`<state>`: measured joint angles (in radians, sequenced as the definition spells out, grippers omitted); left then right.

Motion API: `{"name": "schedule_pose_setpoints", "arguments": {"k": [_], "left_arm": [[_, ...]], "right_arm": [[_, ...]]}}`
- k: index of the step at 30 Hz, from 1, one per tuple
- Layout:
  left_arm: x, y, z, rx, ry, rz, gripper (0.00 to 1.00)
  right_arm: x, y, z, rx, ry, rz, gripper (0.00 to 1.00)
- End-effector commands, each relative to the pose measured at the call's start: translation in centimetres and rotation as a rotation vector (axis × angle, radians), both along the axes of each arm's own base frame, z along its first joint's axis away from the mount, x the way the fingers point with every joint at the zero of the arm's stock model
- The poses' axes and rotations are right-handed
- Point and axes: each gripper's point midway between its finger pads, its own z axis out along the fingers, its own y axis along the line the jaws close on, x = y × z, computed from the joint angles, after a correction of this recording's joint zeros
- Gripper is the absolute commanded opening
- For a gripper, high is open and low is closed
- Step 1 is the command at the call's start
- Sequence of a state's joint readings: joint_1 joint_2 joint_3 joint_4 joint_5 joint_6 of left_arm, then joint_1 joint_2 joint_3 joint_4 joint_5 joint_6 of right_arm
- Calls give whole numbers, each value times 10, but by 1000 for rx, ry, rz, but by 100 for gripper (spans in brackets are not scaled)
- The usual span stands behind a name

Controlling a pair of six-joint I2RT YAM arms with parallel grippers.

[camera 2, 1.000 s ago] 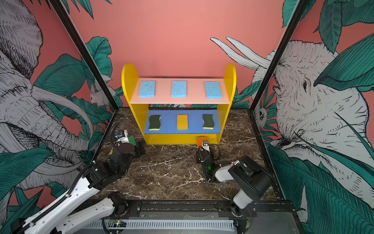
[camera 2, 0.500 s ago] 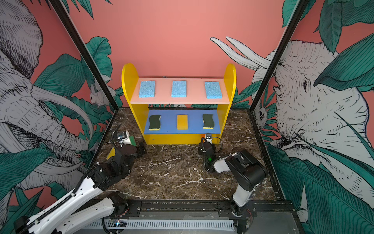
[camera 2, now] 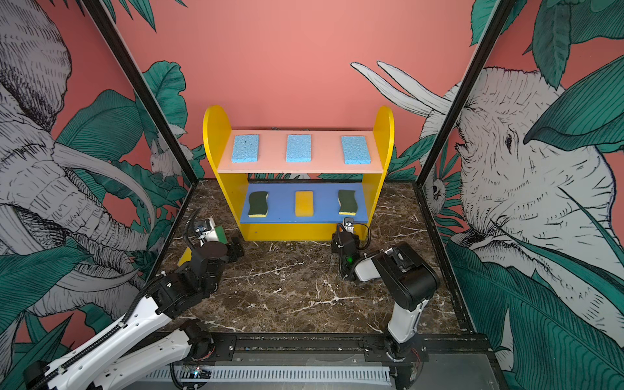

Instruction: Place and organize the cleaning sponges onto the shelf

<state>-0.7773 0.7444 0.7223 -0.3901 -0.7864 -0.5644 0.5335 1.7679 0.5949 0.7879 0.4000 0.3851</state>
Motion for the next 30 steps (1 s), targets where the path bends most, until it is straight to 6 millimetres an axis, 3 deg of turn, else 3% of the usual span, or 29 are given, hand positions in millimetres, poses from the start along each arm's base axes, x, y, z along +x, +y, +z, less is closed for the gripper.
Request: {"name": "schedule_pose_setpoints", "arguments": {"k": [1,16,30], "left_arm": [[-1,5,0,-4,-16,21,91],[-2,6,-4,-9,-3,25,91],[-5,11,-5,-16,-1,44,91]], "right_arm": [[8,-2,2,-14,-21,-8,62],[24,-6,-1,-41,-16,-21,64],[19,-6,-15,-45,39,-8,66]]}}
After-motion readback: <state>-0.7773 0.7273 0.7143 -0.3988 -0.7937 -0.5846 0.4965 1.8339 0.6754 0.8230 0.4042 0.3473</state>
